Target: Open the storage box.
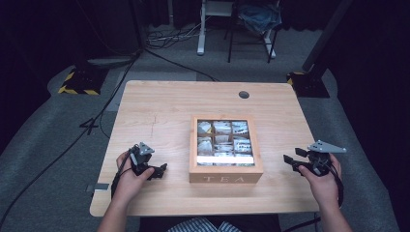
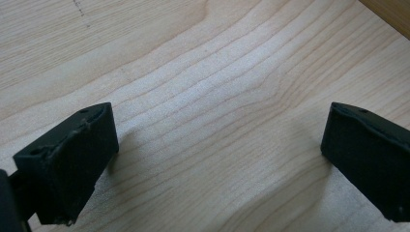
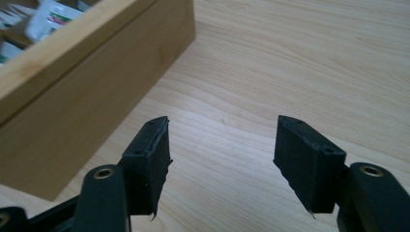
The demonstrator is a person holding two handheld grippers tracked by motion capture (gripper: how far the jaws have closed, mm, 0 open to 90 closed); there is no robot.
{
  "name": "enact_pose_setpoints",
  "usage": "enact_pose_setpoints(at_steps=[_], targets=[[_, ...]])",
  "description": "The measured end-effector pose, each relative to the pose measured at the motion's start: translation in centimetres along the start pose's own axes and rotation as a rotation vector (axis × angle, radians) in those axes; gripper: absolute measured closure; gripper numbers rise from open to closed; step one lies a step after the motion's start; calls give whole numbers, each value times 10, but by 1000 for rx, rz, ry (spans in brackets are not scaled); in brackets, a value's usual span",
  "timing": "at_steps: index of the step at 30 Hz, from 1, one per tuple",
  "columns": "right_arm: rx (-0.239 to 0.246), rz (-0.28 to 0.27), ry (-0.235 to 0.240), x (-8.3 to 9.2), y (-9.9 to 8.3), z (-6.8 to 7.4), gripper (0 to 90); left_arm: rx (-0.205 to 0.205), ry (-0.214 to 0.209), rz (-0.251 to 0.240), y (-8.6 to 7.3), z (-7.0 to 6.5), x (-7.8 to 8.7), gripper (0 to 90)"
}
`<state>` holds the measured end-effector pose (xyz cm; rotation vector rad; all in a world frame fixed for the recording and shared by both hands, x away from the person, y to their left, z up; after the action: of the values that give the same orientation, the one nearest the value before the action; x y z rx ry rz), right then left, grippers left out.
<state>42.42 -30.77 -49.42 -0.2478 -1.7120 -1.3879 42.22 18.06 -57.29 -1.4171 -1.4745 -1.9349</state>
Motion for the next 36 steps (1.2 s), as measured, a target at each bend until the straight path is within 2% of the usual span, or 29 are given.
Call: enact_pose_setpoints(at_steps=[1,10,15,17,20,27,31,32,36], targets=[[4,1,12,2,2,5,381,0,0,0,0,0,0,4],[30,0,41,8,8,22,360,0,0,0,0,0,0,4],[43,6,51,12,11,35,327,0,0,0,0,0,0,4],[64,8,66,15,14,44,311,0,0,0,0,0,0,4],[64,-1,82,16,16,50,287,0,0,0,0,0,0,4],[89,24,112,19,18,68,240,0,0,0,0,0,0,4],[113,14,148,20,21,83,215,1,0,1,0,0,0,4],[113,14,148,20,21,83,215,1,0,1,0,0,0,4],[127,10,198,18,22,98,216,0,0,0,0,0,0,4]])
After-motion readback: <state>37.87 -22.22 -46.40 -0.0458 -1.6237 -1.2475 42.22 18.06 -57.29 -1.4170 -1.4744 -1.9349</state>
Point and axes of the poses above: each handheld gripper's, and its own axes: x roughly backward along the jaws, y roughly out of its top, z roughly to its left, the point moved 9 cm from there along -x, roughly forward along the jaws, and after that the axes turned 9 degrees about z, right-handed, at the moved point
